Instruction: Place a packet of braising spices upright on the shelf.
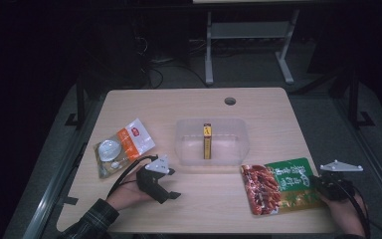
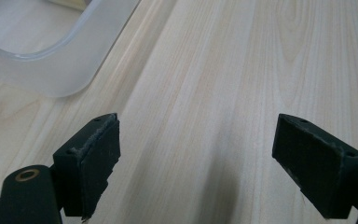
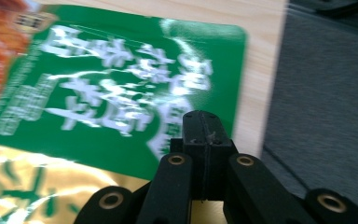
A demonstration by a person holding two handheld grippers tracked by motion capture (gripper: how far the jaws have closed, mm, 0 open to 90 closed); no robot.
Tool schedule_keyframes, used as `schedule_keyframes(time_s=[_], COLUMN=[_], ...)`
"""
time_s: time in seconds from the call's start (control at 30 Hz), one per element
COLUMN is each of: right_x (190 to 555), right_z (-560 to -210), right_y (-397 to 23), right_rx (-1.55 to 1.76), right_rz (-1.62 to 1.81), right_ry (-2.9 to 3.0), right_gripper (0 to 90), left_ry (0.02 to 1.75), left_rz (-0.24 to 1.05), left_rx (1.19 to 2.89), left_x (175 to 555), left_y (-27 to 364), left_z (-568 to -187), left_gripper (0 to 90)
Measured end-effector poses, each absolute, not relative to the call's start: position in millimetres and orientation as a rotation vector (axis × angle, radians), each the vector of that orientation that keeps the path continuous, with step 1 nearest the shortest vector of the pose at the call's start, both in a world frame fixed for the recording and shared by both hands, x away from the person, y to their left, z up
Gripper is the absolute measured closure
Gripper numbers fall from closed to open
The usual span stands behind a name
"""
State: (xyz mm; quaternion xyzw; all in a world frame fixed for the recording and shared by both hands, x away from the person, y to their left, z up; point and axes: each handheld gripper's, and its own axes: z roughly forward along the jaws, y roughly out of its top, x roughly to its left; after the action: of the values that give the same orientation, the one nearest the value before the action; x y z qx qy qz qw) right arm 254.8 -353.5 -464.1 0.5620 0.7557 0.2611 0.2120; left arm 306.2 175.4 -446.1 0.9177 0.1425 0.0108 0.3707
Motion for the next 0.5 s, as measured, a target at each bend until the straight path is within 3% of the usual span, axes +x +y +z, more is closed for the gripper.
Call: schedule_keyframes(time_s=[0.23, 0.5], right_x=[256.9, 258.6], right_z=[-462.1, -463.4], right_y=[-336.2, -352.0], right_rx=[1.499, 1.541], right_rz=[0.699, 0.683], right_ry=[2.163, 2.104], right_gripper=[90.0, 90.0], left_ry=[0.368, 0.364], left_rz=[0.029, 0.032], left_rx=[2.353, 2.364], left_x=[305.6, 305.3], left_y=[175.9, 175.8], left_z=[-445.9, -446.2], left_gripper=[14.5, 14.5])
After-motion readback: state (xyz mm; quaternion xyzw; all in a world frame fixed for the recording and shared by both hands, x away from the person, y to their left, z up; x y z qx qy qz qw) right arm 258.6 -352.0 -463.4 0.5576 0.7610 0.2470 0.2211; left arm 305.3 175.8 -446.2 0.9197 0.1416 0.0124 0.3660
